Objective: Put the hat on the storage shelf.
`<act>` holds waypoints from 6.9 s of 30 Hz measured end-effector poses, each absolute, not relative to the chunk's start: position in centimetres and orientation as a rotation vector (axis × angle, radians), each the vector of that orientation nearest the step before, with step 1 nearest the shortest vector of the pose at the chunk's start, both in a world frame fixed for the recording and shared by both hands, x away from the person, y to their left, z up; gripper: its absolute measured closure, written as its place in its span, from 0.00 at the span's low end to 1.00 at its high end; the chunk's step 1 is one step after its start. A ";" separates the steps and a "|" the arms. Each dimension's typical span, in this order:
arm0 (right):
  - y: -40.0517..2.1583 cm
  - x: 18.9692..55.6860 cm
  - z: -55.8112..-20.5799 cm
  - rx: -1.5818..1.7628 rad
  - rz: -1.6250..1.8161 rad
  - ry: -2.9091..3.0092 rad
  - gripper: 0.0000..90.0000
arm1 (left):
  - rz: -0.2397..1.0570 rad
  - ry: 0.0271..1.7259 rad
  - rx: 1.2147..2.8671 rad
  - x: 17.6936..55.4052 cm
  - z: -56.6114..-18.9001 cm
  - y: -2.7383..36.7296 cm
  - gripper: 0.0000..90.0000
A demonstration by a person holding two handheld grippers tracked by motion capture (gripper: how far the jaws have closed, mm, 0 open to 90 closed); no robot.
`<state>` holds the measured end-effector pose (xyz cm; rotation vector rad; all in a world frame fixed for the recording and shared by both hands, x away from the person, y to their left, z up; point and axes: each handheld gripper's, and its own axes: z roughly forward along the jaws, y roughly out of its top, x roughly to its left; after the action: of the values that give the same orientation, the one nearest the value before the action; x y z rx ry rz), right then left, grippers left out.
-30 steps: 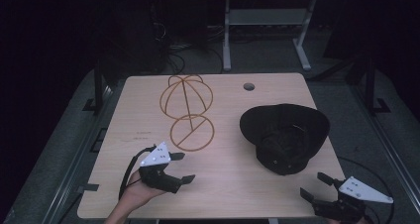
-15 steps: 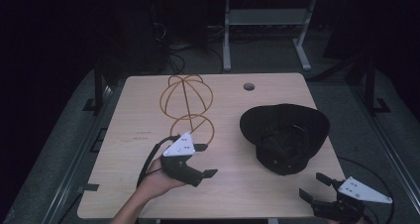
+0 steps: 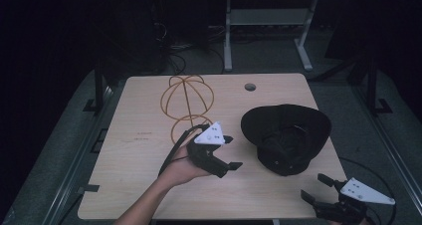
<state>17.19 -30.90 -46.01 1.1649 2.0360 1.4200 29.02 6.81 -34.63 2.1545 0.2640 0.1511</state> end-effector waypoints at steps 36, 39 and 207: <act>-31.2 17.5 -46.0 1.159 1.470 2.027 0.16 | 0.090 0.069 2.342 30.2 -33.4 -5.3 0.34; -31.3 17.5 -46.0 1.157 1.470 2.025 0.16 | 0.090 0.068 2.384 30.7 -34.0 -5.5 0.42; -25.1 25.3 -30.6 0.854 1.533 2.049 0.96 | 0.237 0.543 2.069 28.0 -39.7 19.9 0.32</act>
<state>25.30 -25.11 -30.63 0.8538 2.0487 1.5325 27.99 19.91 -39.72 2.0693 0.5432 0.2374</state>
